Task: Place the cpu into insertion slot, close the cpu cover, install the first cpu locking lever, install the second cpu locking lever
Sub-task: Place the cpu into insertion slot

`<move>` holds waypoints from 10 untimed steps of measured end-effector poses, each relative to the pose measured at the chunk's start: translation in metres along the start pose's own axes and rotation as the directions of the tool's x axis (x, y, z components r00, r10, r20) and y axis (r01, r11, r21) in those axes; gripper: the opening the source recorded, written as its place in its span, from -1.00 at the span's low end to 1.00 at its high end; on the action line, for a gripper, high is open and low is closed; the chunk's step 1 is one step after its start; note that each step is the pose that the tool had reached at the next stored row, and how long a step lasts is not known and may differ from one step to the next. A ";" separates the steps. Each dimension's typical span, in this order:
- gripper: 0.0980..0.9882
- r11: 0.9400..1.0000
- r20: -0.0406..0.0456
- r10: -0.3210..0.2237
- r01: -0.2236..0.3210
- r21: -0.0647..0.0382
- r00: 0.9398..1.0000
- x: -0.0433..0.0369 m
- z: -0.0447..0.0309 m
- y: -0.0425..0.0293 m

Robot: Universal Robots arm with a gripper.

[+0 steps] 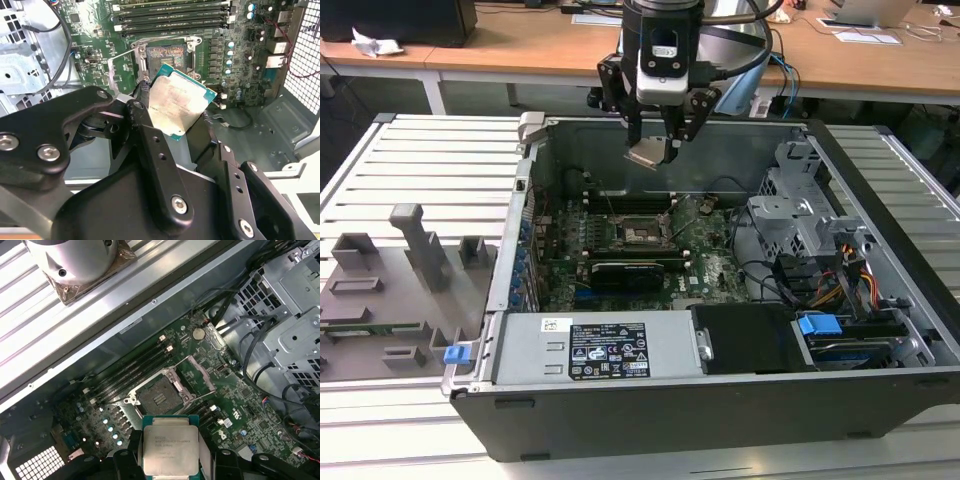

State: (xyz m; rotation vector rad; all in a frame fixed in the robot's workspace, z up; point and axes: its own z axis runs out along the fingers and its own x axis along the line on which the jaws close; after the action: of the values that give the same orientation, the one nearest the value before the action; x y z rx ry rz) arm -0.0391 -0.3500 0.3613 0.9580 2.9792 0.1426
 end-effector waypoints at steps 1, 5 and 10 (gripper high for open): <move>-0.01 1.000 0.000 0.004 -0.004 0.000 1.000 0.0000 0.0001 0.0000; -0.01 1.000 0.002 0.021 -0.021 0.000 1.000 0.0000 0.0002 0.0000; -0.01 0.999 0.004 0.050 -0.050 -0.001 0.999 0.0000 0.0005 0.0000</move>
State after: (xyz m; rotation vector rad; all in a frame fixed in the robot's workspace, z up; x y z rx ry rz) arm -0.0391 -0.3500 0.3608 1.0313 2.9522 0.1421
